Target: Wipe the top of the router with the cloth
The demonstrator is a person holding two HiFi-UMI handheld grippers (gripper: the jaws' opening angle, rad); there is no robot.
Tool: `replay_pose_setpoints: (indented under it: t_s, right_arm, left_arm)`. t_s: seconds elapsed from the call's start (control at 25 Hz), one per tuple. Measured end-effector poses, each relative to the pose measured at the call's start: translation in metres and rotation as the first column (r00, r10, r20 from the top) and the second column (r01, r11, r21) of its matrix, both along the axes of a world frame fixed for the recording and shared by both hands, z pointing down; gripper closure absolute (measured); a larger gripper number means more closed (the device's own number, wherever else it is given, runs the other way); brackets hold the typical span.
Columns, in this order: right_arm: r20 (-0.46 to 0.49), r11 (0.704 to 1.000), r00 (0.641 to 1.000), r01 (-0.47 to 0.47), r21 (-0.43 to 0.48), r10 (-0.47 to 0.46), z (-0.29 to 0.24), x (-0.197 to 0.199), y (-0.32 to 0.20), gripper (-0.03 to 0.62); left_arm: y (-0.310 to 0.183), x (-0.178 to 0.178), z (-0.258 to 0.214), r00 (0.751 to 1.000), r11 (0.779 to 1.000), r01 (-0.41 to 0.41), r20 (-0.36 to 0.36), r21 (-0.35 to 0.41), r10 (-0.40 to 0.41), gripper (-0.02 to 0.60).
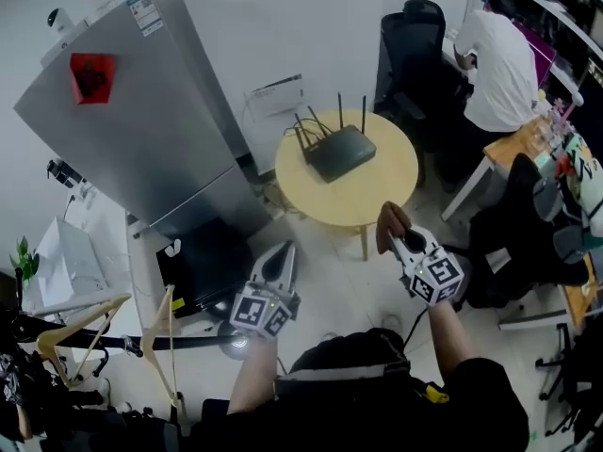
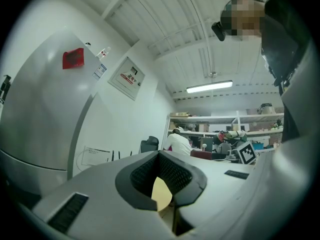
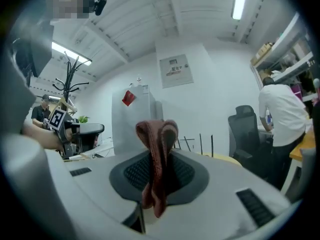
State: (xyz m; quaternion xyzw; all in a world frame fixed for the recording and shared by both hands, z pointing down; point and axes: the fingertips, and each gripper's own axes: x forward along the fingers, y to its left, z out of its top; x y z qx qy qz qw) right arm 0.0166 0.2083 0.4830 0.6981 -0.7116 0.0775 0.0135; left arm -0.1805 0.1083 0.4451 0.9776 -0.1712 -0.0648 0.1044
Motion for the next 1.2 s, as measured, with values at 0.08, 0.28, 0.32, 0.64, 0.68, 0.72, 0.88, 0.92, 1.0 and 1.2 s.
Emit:
replay_pose_setpoints:
  t_s: [0.08, 0.28, 0.32, 0.64, 0.68, 0.72, 0.88, 0.92, 1.0, 1.2]
  right_arm:
    - [-0.006, 1.000, 1.000, -0.008, 0.019, 0.008, -0.006, -0.001, 0.017, 0.534]
    - [0.020, 0.999, 1.000, -0.024, 0.049, 0.023, -0.023, 0.018, 0.064, 0.534]
    - [0.027, 0.998, 0.999, -0.022, 0.056, 0.021, -0.027, 0.021, 0.072, 0.534]
    - [0.095, 0.987, 0.995, -0.034, 0.157, 0.020, -0.046, 0.047, 0.123, 0.536]
    - [0.101, 0.986, 0.995, -0.038, 0.162, 0.022, -0.045, 0.049, 0.128, 0.536]
    - [0.099, 0.986, 0.995, -0.038, 0.164, 0.021, -0.044, 0.052, 0.130, 0.536]
    - [0.096, 0.986, 0.995, -0.031, 0.166, 0.015, -0.042, 0.056, 0.130, 0.537]
    - [0.105, 0.986, 0.994, -0.034, 0.162, 0.017, -0.041, 0.056, 0.132, 0.537]
    - [0.116, 0.989, 0.993, -0.042, 0.145, 0.025, -0.035, 0.056, 0.133, 0.537]
    - [0.107, 0.986, 0.992, -0.083, 0.142, 0.068, -0.031, 0.063, 0.136, 0.540]
  left_arm:
    - [0.009, 0.000, -0.001, 1.000, 1.000, -0.001, -0.006, -0.007, 0.001, 0.588]
    - [0.038, 0.021, -0.008, 0.998, 1.000, 0.011, -0.054, -0.029, -0.012, 0.587]
    - [0.046, 0.027, -0.009, 0.998, 1.000, 0.000, -0.060, -0.027, -0.001, 0.587]
    - [0.110, 0.062, -0.007, 0.999, 1.000, -0.012, -0.048, -0.029, 0.011, 0.587]
    - [0.116, 0.059, -0.007, 0.999, 1.000, -0.014, -0.039, -0.022, 0.013, 0.588]
    - [0.118, 0.054, -0.007, 1.000, 1.000, -0.010, -0.030, -0.013, 0.010, 0.588]
    - [0.108, 0.034, -0.007, 0.998, 0.998, 0.053, -0.042, -0.018, -0.054, 0.588]
    - [0.107, 0.030, -0.008, 0.997, 0.998, 0.063, -0.045, -0.022, -0.064, 0.588]
    - [0.107, 0.028, -0.007, 0.997, 0.998, 0.059, -0.044, -0.026, -0.060, 0.588]
    - [0.101, 0.033, 0.001, 0.999, 0.999, 0.039, -0.029, -0.030, -0.040, 0.588]
